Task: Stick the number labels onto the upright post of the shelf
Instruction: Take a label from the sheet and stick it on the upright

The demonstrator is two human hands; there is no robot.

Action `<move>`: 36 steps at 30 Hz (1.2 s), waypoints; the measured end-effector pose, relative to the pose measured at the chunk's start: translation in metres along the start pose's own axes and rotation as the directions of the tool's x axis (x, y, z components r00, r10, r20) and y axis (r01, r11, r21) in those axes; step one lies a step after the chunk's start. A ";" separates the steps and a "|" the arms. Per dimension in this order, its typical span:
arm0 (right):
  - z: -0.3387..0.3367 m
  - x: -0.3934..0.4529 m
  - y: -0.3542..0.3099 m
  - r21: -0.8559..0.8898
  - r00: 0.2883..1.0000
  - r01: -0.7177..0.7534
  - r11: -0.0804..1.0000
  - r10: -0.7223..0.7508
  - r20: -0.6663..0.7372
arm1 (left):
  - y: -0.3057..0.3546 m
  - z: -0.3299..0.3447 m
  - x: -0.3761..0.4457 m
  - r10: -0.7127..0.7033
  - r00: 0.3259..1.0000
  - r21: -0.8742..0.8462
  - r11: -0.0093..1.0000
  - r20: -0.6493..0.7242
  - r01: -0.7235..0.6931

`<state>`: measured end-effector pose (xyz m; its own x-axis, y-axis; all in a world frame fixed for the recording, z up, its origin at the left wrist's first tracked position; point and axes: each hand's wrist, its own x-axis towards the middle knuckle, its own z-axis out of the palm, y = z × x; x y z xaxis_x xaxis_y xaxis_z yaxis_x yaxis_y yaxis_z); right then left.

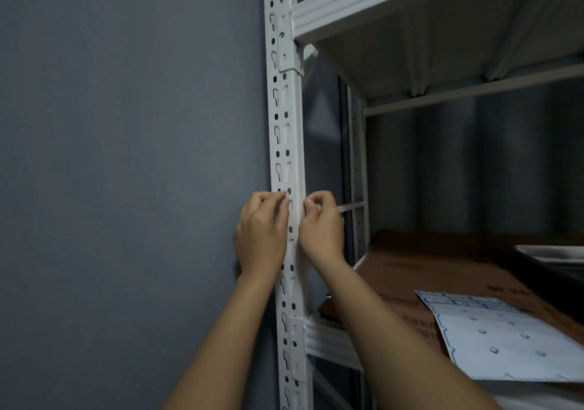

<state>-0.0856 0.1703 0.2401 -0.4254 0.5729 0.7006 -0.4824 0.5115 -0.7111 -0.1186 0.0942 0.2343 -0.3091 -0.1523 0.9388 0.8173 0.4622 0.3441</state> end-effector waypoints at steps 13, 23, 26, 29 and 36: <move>-0.001 0.000 0.002 -0.004 0.999 0.032 0.999 -0.032 -0.005 | -0.001 -0.007 0.017 0.350 0.937 0.361 0.872 0.011 -0.330; 0.000 0.001 0.004 0.003 0.999 0.034 0.999 -0.034 -0.001 | -0.006 -0.006 0.021 0.361 0.933 0.275 0.897 0.000 -0.347; 0.000 0.001 0.004 -0.003 0.999 0.033 0.999 -0.033 0.002 | -0.007 -0.005 0.018 0.285 0.958 0.197 0.940 -0.001 -0.280; 0.000 0.002 0.005 0.004 1.000 0.031 1.000 -0.031 0.004 | -0.006 -0.005 0.015 0.177 0.984 0.132 0.975 0.017 -0.178; -0.001 0.001 0.006 0.010 1.000 0.028 1.000 -0.028 0.009 | -0.002 -0.002 0.009 0.018 1.000 0.059 0.998 0.018 -0.019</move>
<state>-0.0884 0.1745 0.2366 -0.4187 0.5526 0.7206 -0.5015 0.5209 -0.6908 -0.1222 0.0903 0.2422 -0.3031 -0.1286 0.9442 0.7926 0.5160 0.3247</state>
